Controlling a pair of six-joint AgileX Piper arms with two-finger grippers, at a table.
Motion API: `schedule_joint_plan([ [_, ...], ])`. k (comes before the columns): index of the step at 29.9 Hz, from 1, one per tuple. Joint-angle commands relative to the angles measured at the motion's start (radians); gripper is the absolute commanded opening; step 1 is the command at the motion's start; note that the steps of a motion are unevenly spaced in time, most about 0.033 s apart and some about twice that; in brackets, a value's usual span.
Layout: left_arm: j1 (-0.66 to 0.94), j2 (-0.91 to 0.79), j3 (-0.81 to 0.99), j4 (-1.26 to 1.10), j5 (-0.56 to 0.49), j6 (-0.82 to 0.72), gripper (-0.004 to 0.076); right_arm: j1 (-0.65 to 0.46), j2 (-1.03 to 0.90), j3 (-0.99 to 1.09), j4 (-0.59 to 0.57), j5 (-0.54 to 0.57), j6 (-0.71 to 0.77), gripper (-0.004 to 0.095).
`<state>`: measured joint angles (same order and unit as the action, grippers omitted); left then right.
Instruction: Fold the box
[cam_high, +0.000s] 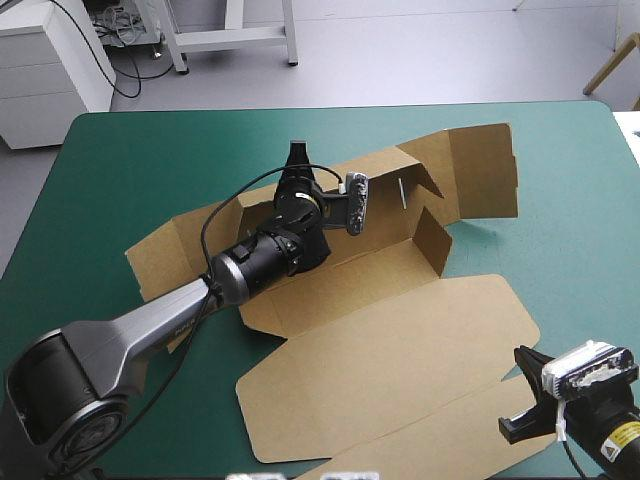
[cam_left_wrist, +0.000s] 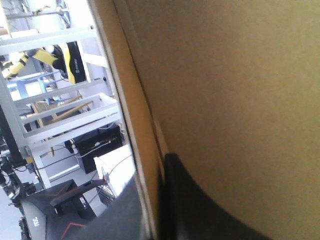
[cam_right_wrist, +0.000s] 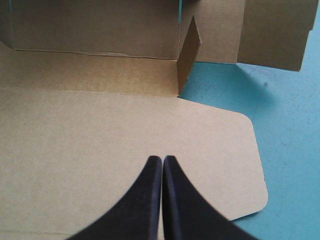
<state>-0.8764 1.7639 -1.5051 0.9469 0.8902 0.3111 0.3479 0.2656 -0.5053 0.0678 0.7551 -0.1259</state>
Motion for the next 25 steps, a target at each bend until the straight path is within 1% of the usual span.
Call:
schedule_joint_plan([
  [1,-0.044,-0.083,0.033,0.121,-0.066,-0.075,-0.001,-0.006,0.01,-0.024,0.004,-0.075,-0.004,-0.0014],
  [7,-0.106,-0.177,0.2,0.463,-0.09,-0.369,-0.001,-0.006,0.01,-0.022,0.004,-0.079,-0.004,-0.0014],
  [10,-0.125,-0.218,0.294,0.578,-0.106,-0.482,-0.001,-0.006,0.01,-0.013,0.004,-0.098,-0.004,-0.0014],
  [16,-0.131,-0.292,0.496,0.852,-0.128,-0.685,-0.001,-0.006,0.01,-0.013,0.004,-0.098,-0.004,-0.0014],
  [20,-0.129,-0.299,0.551,0.868,-0.153,-0.721,-0.001,-0.006,0.01,-0.013,0.004,-0.098,-0.004,-0.0014],
  [25,-0.129,-0.299,0.555,0.87,-0.234,-0.732,-0.001,-0.006,0.01,-0.013,0.004,-0.098,-0.004,-0.0014],
])
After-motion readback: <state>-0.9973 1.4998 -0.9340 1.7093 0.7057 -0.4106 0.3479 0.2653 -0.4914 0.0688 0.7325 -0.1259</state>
